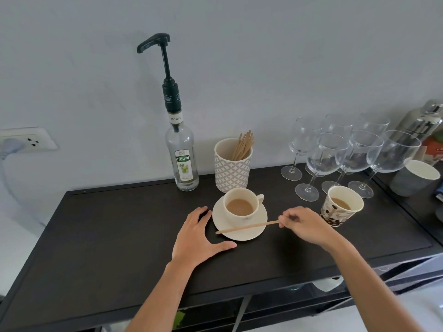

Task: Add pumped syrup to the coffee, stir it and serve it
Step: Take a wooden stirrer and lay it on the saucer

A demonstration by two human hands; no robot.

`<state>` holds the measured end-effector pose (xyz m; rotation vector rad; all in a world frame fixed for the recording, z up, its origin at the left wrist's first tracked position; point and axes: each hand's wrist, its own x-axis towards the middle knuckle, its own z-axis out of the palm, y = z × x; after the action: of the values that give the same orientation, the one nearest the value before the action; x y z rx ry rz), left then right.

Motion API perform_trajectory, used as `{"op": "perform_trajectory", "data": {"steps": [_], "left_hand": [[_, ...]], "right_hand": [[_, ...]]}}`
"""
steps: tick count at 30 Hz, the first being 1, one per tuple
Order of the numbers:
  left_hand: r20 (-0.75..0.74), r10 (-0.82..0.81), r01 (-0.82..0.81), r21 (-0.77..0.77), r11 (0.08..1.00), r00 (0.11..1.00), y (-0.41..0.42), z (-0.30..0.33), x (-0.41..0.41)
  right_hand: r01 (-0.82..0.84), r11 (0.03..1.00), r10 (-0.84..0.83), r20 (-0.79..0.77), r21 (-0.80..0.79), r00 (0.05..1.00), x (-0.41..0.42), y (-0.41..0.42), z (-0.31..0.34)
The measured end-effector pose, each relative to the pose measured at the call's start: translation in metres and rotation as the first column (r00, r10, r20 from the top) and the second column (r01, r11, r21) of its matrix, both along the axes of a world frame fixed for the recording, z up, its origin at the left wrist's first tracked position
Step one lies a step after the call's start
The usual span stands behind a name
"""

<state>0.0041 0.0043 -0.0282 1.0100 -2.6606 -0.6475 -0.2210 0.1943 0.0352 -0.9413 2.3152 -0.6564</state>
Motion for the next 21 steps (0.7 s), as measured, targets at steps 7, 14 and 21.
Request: {"op": "perform_trajectory", "data": {"steps": [7,14,21], "left_hand": [[0.001,0.006,-0.006,-0.012,1.000,1.000,-0.002,-0.003,-0.002],[0.000,0.008,-0.008,-0.017,1.000,1.000,-0.002,-0.004,-0.002],[0.000,0.004,-0.004,-0.027,1.000,1.000,-0.002,-0.003,-0.002]], "right_hand": [[0.082,0.997,-0.082,-0.005,0.010,0.997,0.000,-0.017,-0.014],[0.132,0.991,-0.129,-0.091,0.020,0.987,0.002,-0.021,-0.022],[0.073,0.996,-0.087,-0.308,-0.057,0.947,0.029,-0.008,-0.023]]}}
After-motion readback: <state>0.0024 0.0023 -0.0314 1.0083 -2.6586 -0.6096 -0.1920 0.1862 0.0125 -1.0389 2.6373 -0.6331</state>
